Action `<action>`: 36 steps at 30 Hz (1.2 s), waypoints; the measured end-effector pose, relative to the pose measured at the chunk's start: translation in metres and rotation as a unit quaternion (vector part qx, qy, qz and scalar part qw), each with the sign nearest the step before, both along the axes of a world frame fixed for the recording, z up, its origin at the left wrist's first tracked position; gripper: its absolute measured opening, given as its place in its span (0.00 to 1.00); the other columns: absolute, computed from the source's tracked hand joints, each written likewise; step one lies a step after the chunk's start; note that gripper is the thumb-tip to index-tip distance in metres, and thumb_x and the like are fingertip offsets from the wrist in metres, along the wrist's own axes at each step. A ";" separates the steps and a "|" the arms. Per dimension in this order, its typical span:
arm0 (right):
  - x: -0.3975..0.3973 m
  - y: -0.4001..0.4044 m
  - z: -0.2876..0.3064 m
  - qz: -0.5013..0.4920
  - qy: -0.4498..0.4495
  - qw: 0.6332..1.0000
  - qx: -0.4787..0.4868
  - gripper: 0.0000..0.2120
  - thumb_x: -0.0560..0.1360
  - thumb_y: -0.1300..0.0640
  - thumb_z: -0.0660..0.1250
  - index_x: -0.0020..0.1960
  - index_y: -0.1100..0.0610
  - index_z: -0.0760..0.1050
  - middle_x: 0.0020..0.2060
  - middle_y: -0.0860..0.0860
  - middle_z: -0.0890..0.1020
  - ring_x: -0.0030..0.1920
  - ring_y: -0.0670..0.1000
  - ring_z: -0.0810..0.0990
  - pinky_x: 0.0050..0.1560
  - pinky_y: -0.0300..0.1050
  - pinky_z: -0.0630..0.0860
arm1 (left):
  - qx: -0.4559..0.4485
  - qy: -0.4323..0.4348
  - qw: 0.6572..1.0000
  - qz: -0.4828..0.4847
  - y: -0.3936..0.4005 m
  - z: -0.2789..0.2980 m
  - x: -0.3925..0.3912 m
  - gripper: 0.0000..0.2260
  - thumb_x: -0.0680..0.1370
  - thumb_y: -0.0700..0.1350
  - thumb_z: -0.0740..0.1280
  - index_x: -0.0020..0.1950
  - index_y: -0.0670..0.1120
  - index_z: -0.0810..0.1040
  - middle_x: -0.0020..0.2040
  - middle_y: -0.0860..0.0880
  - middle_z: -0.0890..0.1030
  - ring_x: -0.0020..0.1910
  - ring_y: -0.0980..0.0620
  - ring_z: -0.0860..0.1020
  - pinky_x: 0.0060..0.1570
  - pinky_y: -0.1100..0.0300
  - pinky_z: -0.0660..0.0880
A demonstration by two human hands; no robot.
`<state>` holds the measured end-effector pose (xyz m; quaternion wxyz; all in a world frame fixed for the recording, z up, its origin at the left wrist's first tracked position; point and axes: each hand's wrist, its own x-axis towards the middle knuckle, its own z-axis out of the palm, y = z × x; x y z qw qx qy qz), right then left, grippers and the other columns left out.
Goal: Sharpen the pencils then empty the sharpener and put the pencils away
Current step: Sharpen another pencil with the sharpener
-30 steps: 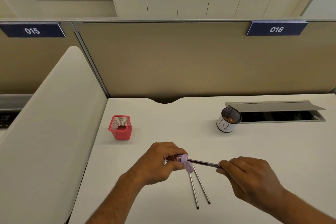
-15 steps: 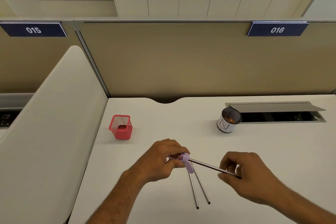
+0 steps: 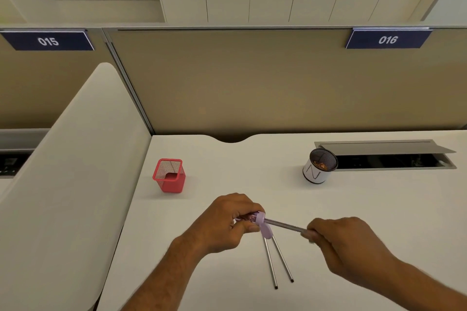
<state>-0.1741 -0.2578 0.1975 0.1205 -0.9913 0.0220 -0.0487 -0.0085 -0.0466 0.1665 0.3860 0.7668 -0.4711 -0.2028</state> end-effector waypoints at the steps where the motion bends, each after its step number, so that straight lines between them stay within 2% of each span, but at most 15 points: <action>1: 0.001 -0.001 0.001 -0.015 0.054 0.996 0.070 0.19 0.81 0.44 0.55 0.38 0.50 0.78 0.21 0.40 0.74 0.23 0.46 0.71 0.27 0.35 0.65 | -0.001 -0.005 1.000 -0.001 0.000 0.000 0.000 0.10 0.75 0.42 0.69 0.54 0.52 0.82 0.45 0.59 0.80 0.45 0.59 0.75 0.47 0.69 0.71; 4: 0.007 -0.007 0.007 -0.036 0.136 0.968 0.209 0.18 0.81 0.48 0.60 0.33 0.49 0.75 0.21 0.37 0.74 0.25 0.44 0.71 0.29 0.33 0.65 | -0.004 -0.010 1.000 -0.006 -0.001 0.000 -0.001 0.10 0.75 0.41 0.68 0.54 0.51 0.82 0.44 0.61 0.78 0.45 0.60 0.74 0.47 0.70 0.70; 6: 0.008 -0.007 0.011 -0.035 0.132 0.965 0.223 0.18 0.80 0.47 0.61 0.33 0.50 0.75 0.20 0.39 0.73 0.25 0.43 0.71 0.29 0.33 0.65 | -0.002 -0.001 1.000 -0.006 -0.001 0.000 -0.002 0.10 0.75 0.40 0.69 0.53 0.51 0.82 0.44 0.61 0.78 0.44 0.60 0.74 0.46 0.71 0.69; 10: 0.001 -0.006 0.006 -0.004 0.021 0.997 0.071 0.10 0.71 0.41 0.67 0.40 0.47 0.78 0.27 0.40 0.77 0.26 0.40 0.70 0.30 0.35 0.70 | 0.001 0.027 1.000 -0.001 -0.003 -0.001 -0.002 0.09 0.76 0.39 0.70 0.51 0.52 0.82 0.44 0.56 0.80 0.43 0.58 0.75 0.44 0.68 0.70; 15: -0.002 -0.009 -0.012 0.091 -0.169 0.973 -0.129 0.10 0.75 0.53 0.68 0.43 0.59 0.83 0.28 0.50 0.78 0.24 0.53 0.72 0.22 0.45 0.70 | 0.001 0.048 0.999 0.016 0.000 -0.005 0.000 0.09 0.75 0.40 0.71 0.51 0.53 0.83 0.44 0.54 0.81 0.43 0.57 0.77 0.43 0.69 0.71; 18: 0.000 -0.009 -0.012 0.082 -0.155 0.975 -0.139 0.12 0.76 0.52 0.66 0.40 0.57 0.82 0.26 0.50 0.75 0.23 0.53 0.70 0.21 0.45 0.67 | 0.002 0.058 0.998 0.025 0.000 -0.008 0.000 0.09 0.75 0.41 0.71 0.51 0.54 0.83 0.43 0.56 0.80 0.43 0.57 0.77 0.44 0.63 0.75; 20: 0.003 -0.002 -0.009 0.039 -0.080 0.994 -0.058 0.15 0.77 0.48 0.63 0.35 0.54 0.79 0.23 0.48 0.72 0.22 0.52 0.68 0.22 0.42 0.66 | 0.003 0.048 0.999 0.024 0.001 -0.009 0.001 0.10 0.75 0.40 0.71 0.51 0.54 0.83 0.44 0.56 0.81 0.44 0.55 0.77 0.45 0.61 0.76; 22: 0.010 0.000 -0.003 -0.049 0.043 0.986 0.157 0.19 0.76 0.46 0.65 0.32 0.55 0.77 0.20 0.50 0.71 0.21 0.48 0.66 0.24 0.39 0.65 | -0.002 0.027 1.000 0.016 0.003 -0.010 0.002 0.10 0.75 0.41 0.70 0.52 0.55 0.81 0.44 0.55 0.81 0.45 0.54 0.77 0.46 0.61 0.75; 24: 0.017 -0.006 0.003 -0.126 0.171 0.898 0.385 0.16 0.75 0.48 0.70 0.34 0.57 0.82 0.20 0.49 0.74 0.21 0.45 0.65 0.24 0.35 0.63 | -0.011 0.005 1.000 0.010 0.004 -0.010 0.001 0.10 0.75 0.43 0.70 0.54 0.55 0.80 0.45 0.56 0.81 0.46 0.55 0.76 0.47 0.63 0.74; 26: 0.021 -0.012 0.008 -0.141 0.248 0.828 0.482 0.14 0.75 0.50 0.71 0.36 0.59 0.83 0.22 0.51 0.76 0.20 0.45 0.63 0.23 0.36 0.59 | -0.015 -0.001 1.000 0.011 0.004 -0.011 0.002 0.10 0.75 0.44 0.69 0.54 0.55 0.80 0.46 0.57 0.81 0.47 0.56 0.76 0.48 0.66 0.73; 27: 0.021 -0.012 0.009 -0.135 0.263 0.820 0.491 0.14 0.75 0.50 0.71 0.38 0.59 0.83 0.23 0.52 0.77 0.21 0.46 0.62 0.23 0.36 0.59 | -0.012 0.000 1.000 0.011 0.003 -0.011 0.002 0.10 0.75 0.44 0.69 0.55 0.54 0.81 0.47 0.58 0.81 0.48 0.57 0.76 0.48 0.67 0.73; 29: 0.021 -0.009 0.010 -0.130 0.268 0.834 0.465 0.10 0.73 0.50 0.74 0.39 0.57 0.83 0.25 0.50 0.79 0.21 0.46 0.65 0.23 0.37 0.61 | -0.005 0.006 1.000 0.009 0.003 -0.012 0.004 0.10 0.75 0.43 0.70 0.54 0.54 0.81 0.46 0.59 0.81 0.48 0.57 0.77 0.48 0.68 0.72; 32: 0.016 -0.004 0.003 -0.122 0.154 0.921 0.337 0.04 0.67 0.53 0.78 0.39 0.50 0.83 0.30 0.45 0.82 0.23 0.43 0.72 0.27 0.36 0.70 | 0.007 0.026 1.000 0.014 0.005 -0.014 0.006 0.10 0.75 0.43 0.70 0.54 0.56 0.80 0.46 0.58 0.81 0.47 0.57 0.77 0.46 0.68 0.73; 34: 0.011 -0.005 -0.003 -0.034 0.003 0.986 0.161 0.02 0.70 0.54 0.76 0.42 0.49 0.84 0.31 0.43 0.83 0.26 0.44 0.76 0.28 0.39 0.74 | 0.011 0.048 0.999 0.022 0.006 -0.016 0.006 0.10 0.76 0.42 0.70 0.53 0.57 0.81 0.46 0.55 0.82 0.46 0.54 0.78 0.46 0.62 0.76; 36: 0.005 -0.009 -0.009 0.094 -0.113 0.989 -0.010 0.06 0.73 0.54 0.71 0.47 0.55 0.85 0.33 0.45 0.84 0.27 0.50 0.76 0.25 0.42 0.74 | 0.020 0.076 0.997 0.026 0.006 -0.017 0.006 0.10 0.76 0.43 0.70 0.52 0.58 0.82 0.45 0.54 0.82 0.45 0.54 0.78 0.45 0.59 0.77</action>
